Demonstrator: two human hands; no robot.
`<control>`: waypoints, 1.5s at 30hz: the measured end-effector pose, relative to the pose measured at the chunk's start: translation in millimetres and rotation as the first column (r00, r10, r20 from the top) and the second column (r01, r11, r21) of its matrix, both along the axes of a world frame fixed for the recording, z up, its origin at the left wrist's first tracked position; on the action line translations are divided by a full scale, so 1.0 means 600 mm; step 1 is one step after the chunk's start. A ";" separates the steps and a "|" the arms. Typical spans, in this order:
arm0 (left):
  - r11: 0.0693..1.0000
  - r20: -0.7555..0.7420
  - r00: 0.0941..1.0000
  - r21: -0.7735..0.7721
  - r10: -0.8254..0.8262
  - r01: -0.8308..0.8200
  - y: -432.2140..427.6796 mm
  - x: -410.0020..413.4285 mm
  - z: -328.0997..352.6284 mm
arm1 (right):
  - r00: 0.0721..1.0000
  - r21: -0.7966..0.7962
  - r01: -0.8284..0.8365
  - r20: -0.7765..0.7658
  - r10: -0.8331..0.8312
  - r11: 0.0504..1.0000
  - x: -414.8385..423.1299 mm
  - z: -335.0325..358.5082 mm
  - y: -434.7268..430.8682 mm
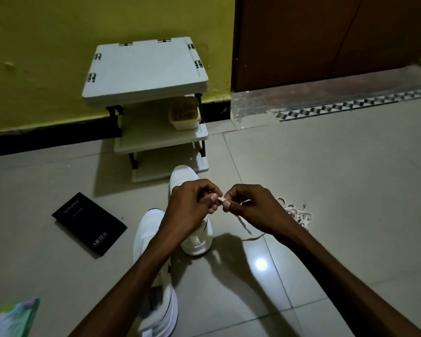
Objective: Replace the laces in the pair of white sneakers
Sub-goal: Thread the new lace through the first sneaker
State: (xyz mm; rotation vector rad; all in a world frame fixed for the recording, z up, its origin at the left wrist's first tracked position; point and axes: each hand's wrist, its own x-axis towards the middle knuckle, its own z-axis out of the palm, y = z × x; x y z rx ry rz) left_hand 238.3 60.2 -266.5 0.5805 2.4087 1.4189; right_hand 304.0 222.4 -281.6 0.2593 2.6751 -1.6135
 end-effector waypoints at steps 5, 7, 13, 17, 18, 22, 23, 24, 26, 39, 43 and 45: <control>0.998 -0.107 0.994 -0.058 -0.022 0.016 -0.010 0.002 0.004 | 0.998 0.095 -0.038 0.048 0.034 0.995 0.000 0.016 -0.015; 0.997 -0.111 0.993 -0.081 -0.029 0.020 -0.011 0.006 0.008 | 0.998 0.102 -0.033 0.050 0.028 0.994 0.001 0.019 -0.016; 0.900 -0.403 0.911 -0.362 0.085 -0.244 -0.021 0.012 0.010 | 0.999 0.191 -0.043 0.039 0.036 0.981 0.011 0.006 -0.019; 0.784 -0.509 0.771 -0.262 0.383 -0.562 -0.074 -0.053 0.022 | 0.994 0.253 0.087 0.041 -0.101 0.963 0.032 -0.014 0.008; 0.732 -0.505 0.730 -0.248 0.460 -0.634 -0.091 -0.073 0.023 | 0.990 0.281 0.112 0.048 -0.130 0.953 0.040 -0.022 0.019; 0.684 -0.425 0.709 -0.241 0.563 -0.688 -0.133 -0.107 0.009 | 0.984 0.329 0.126 0.078 -0.160 0.936 0.058 -0.040 0.038; 0.761 -0.399 0.768 -0.219 0.501 -0.611 -0.126 -0.100 0.006 | 0.987 0.330 0.114 0.073 -0.145 0.937 0.058 -0.040 0.038; 0.853 -0.367 0.840 -0.188 0.399 -0.487 -0.112 -0.088 0.003 | 0.991 0.330 0.092 0.062 -0.119 0.940 0.055 -0.038 0.037; 0.979 -0.273 0.955 -0.133 0.113 -0.153 -0.072 -0.048 0.003 | 0.998 0.329 0.033 0.036 -0.048 0.944 0.049 -0.029 0.033; 0.946 -0.177 0.948 -0.238 -0.266 0.221 0.014 0.041 0.010 | 0.995 0.432 -0.050 -0.055 0.082 0.901 0.038 0.011 0.007; 0.936 -0.252 0.938 -0.319 -0.238 0.152 0.015 0.037 0.016 | 0.997 0.429 -0.047 -0.039 0.070 0.902 0.041 0.013 0.010; 0.949 -0.235 0.969 -0.314 -0.081 0.004 -0.003 0.013 0.024 | 0.999 0.463 -0.033 -0.023 0.049 0.886 0.046 0.009 0.017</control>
